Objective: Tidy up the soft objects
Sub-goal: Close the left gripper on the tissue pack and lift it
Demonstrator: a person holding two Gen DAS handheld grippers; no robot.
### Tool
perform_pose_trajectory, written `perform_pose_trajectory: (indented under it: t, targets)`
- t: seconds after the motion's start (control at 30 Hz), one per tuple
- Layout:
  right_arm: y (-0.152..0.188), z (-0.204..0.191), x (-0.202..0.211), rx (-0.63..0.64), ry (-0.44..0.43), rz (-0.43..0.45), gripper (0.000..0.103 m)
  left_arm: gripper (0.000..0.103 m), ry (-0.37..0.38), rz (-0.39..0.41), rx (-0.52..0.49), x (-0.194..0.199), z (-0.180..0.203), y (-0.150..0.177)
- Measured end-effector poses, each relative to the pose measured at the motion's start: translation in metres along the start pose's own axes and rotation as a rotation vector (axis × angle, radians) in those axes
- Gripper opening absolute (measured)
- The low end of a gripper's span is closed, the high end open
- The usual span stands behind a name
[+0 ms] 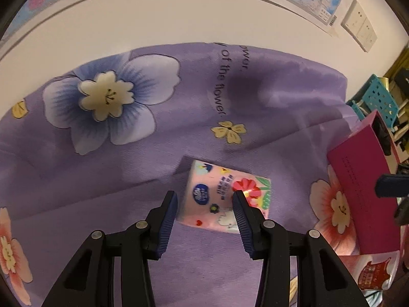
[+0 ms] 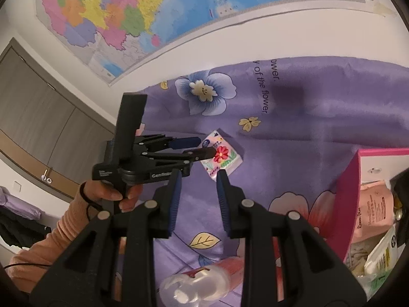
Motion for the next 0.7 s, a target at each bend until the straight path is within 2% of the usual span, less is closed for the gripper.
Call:
perform_pose_trajectory:
  t: [0.13, 0.37, 0.5, 0.57, 0.7]
  targets:
    - [-0.002, 0.007, -0.008, -0.008, 0.008, -0.017, 0.030, 0.044, 0.071, -0.030, 0.001, -0.003, 0.011, 0.007]
    - [-0.001, 0.019, -0.022, -0.015, 0.038, -0.058, 0.030, 0.044, 0.152, -0.069, -0.019, -0.007, 0.032, 0.022]
    - [0.001, 0.025, -0.028, -0.022, 0.055, -0.094, 0.031, 0.044, 0.131, -0.062, -0.018, -0.005, 0.033, 0.023]
    - [0.002, 0.029, -0.031, -0.035, 0.056, -0.115, 0.035, 0.044, 0.123, -0.048, 0.000, -0.004, 0.029, 0.020]
    - [0.006, 0.031, -0.046, -0.048, 0.055, -0.190, 0.037, 0.043, 0.146, -0.053, 0.017, -0.008, 0.029, 0.019]
Point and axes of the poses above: each gripper's, at about its wrist camera, not at the fingertips, and x roughly against the way its jaws point, z to its right, y to its underside, the point moved 6 cm from there along -x, roughly the way its jaws point, and after that the axes turned 11 degrees about y, right-handed, at the moved point
